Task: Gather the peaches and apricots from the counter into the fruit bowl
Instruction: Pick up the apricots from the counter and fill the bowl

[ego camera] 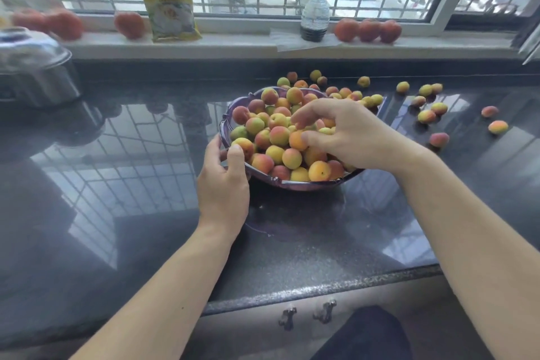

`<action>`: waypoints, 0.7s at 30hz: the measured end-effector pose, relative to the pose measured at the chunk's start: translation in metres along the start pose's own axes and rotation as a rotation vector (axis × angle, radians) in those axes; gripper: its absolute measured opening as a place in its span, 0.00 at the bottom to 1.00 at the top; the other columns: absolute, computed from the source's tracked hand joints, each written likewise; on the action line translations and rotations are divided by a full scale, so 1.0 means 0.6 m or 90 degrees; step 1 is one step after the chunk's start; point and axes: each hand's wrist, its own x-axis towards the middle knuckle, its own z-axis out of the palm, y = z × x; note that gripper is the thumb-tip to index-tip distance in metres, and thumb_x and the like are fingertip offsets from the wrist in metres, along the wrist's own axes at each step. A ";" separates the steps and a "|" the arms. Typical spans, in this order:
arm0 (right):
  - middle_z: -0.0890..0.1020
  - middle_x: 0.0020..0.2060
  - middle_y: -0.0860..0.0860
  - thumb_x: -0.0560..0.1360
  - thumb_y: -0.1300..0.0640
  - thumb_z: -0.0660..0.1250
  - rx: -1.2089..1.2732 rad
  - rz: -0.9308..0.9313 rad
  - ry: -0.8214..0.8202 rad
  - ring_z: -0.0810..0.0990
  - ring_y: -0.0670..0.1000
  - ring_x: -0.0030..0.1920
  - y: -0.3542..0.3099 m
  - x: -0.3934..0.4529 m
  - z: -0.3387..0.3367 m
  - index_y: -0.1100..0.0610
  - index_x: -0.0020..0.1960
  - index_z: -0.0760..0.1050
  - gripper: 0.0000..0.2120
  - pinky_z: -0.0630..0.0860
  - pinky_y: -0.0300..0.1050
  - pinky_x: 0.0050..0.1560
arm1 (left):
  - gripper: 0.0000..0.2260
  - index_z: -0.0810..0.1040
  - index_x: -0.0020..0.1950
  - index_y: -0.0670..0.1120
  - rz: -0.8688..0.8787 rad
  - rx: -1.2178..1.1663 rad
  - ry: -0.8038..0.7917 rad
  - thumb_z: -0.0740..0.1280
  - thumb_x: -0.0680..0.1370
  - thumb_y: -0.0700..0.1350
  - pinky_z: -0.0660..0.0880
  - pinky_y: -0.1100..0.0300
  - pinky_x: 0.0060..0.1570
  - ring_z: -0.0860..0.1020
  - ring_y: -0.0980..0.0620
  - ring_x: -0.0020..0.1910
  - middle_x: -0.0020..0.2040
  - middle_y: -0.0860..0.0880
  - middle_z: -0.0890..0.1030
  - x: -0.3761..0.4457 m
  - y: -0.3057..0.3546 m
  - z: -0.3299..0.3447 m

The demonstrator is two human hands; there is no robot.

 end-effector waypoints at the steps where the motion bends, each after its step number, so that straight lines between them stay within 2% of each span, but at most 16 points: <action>1: 0.81 0.56 0.42 0.79 0.53 0.70 0.018 0.009 0.021 0.77 0.41 0.56 0.005 -0.001 -0.003 0.50 0.62 0.81 0.12 0.71 0.29 0.54 | 0.24 0.75 0.72 0.58 0.002 0.002 -0.002 0.55 0.80 0.63 0.84 0.48 0.62 0.83 0.53 0.60 0.61 0.56 0.84 0.000 0.000 0.000; 2: 0.82 0.55 0.43 0.79 0.54 0.69 0.028 0.022 0.072 0.78 0.42 0.56 0.016 -0.002 -0.006 0.51 0.60 0.81 0.11 0.72 0.31 0.55 | 0.24 0.74 0.72 0.58 0.003 0.000 -0.005 0.54 0.80 0.63 0.84 0.48 0.61 0.83 0.53 0.60 0.61 0.56 0.84 0.000 0.001 0.001; 4: 0.82 0.55 0.47 0.79 0.55 0.67 0.032 0.083 0.248 0.79 0.45 0.56 0.055 -0.004 -0.011 0.52 0.57 0.82 0.09 0.74 0.38 0.57 | 0.25 0.74 0.73 0.57 0.001 -0.004 -0.011 0.54 0.80 0.63 0.84 0.49 0.61 0.83 0.53 0.60 0.62 0.55 0.83 -0.001 0.001 0.000; 6: 0.82 0.56 0.50 0.81 0.54 0.64 0.104 0.215 0.375 0.79 0.47 0.56 0.104 -0.005 -0.006 0.53 0.59 0.80 0.10 0.76 0.43 0.60 | 0.25 0.74 0.73 0.57 -0.001 -0.003 -0.011 0.54 0.80 0.64 0.84 0.48 0.60 0.83 0.53 0.60 0.61 0.55 0.84 -0.001 0.001 -0.001; 8: 0.82 0.58 0.50 0.84 0.50 0.59 0.299 0.335 0.329 0.80 0.48 0.58 0.133 -0.009 0.015 0.55 0.65 0.77 0.15 0.77 0.49 0.64 | 0.24 0.74 0.72 0.58 -0.004 0.000 -0.014 0.54 0.80 0.63 0.84 0.46 0.60 0.83 0.53 0.59 0.60 0.56 0.84 0.001 0.000 -0.002; 10: 0.85 0.56 0.51 0.85 0.44 0.55 0.544 0.412 0.262 0.84 0.51 0.57 0.138 -0.010 0.039 0.54 0.67 0.76 0.20 0.80 0.55 0.61 | 0.23 0.74 0.71 0.59 -0.001 0.008 -0.013 0.54 0.80 0.64 0.84 0.45 0.60 0.83 0.54 0.59 0.59 0.58 0.83 0.003 -0.001 -0.001; 11: 0.86 0.55 0.51 0.84 0.43 0.55 0.603 0.438 0.260 0.85 0.53 0.56 0.134 -0.009 0.046 0.53 0.66 0.77 0.21 0.81 0.56 0.59 | 0.23 0.74 0.71 0.59 0.000 0.009 -0.014 0.54 0.80 0.64 0.84 0.45 0.61 0.83 0.54 0.59 0.59 0.58 0.83 0.003 -0.002 -0.002; 14: 0.86 0.54 0.50 0.84 0.43 0.55 0.571 0.478 0.296 0.85 0.54 0.54 0.120 -0.004 0.054 0.52 0.66 0.77 0.20 0.82 0.57 0.56 | 0.22 0.76 0.68 0.60 -0.004 -0.006 -0.006 0.54 0.80 0.64 0.83 0.44 0.62 0.82 0.53 0.61 0.61 0.55 0.83 0.002 0.000 -0.002; 17: 0.85 0.54 0.50 0.83 0.43 0.55 0.562 0.478 0.294 0.85 0.54 0.54 0.099 0.000 0.064 0.51 0.66 0.77 0.20 0.82 0.58 0.56 | 0.17 0.78 0.69 0.58 -0.057 -0.093 0.005 0.55 0.85 0.57 0.84 0.49 0.61 0.83 0.53 0.60 0.60 0.54 0.85 -0.001 0.009 -0.010; 19: 0.85 0.54 0.50 0.84 0.44 0.54 0.556 0.469 0.282 0.84 0.53 0.54 0.080 0.004 0.077 0.50 0.65 0.77 0.18 0.83 0.55 0.56 | 0.16 0.81 0.66 0.56 -0.108 -0.163 0.019 0.55 0.88 0.50 0.85 0.54 0.53 0.86 0.55 0.54 0.54 0.55 0.87 0.007 0.017 -0.024; 21: 0.84 0.53 0.49 0.85 0.45 0.52 0.547 0.455 0.270 0.83 0.51 0.54 0.058 0.015 0.091 0.47 0.58 0.77 0.15 0.83 0.52 0.55 | 0.15 0.84 0.58 0.53 -0.147 -0.201 0.042 0.57 0.87 0.47 0.84 0.57 0.45 0.87 0.54 0.48 0.46 0.54 0.89 0.024 0.021 -0.048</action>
